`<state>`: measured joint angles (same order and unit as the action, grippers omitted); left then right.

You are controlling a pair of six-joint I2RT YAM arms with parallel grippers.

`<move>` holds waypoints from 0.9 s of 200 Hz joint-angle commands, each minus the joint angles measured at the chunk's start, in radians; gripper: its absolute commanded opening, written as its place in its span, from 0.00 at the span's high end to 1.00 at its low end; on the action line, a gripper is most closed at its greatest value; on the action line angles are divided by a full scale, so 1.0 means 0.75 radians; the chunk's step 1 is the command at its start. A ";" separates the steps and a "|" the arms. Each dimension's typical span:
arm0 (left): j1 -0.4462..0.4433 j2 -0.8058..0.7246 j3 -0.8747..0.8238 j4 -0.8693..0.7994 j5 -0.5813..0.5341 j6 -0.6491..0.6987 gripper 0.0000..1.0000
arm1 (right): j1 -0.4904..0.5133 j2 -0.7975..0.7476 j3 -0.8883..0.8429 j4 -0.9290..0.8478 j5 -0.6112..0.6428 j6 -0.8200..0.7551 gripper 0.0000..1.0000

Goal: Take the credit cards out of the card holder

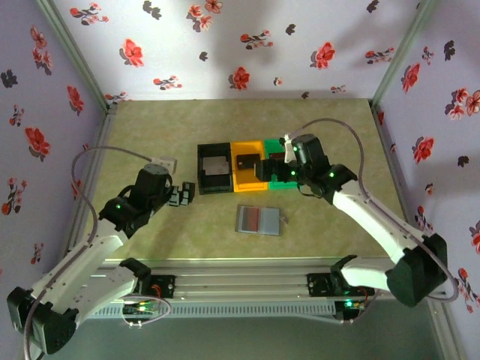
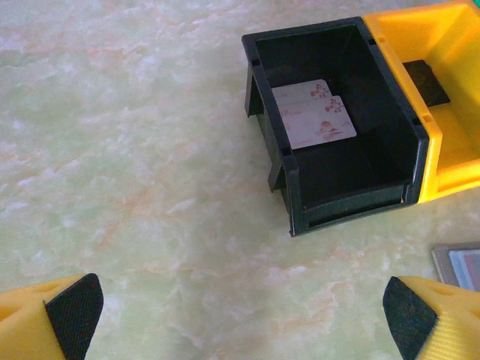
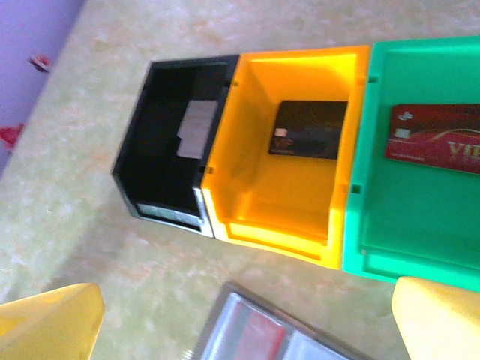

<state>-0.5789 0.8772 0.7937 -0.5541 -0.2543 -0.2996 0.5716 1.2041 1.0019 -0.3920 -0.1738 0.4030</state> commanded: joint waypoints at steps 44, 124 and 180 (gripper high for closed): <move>-0.018 0.027 0.120 -0.102 0.043 -0.129 0.00 | 0.166 -0.104 -0.283 0.269 0.227 0.207 0.01; -0.026 0.061 -0.020 -0.044 0.181 -0.380 0.00 | 0.327 -0.149 -0.456 0.381 0.229 0.385 0.01; -0.099 0.011 -0.177 -0.010 0.231 -0.484 0.00 | 0.514 -0.086 -0.506 0.401 0.352 0.489 0.07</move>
<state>-0.6228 0.9146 0.7071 -0.5880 -0.1158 -0.5945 0.9192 1.1248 0.6468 -0.1215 0.0101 0.7105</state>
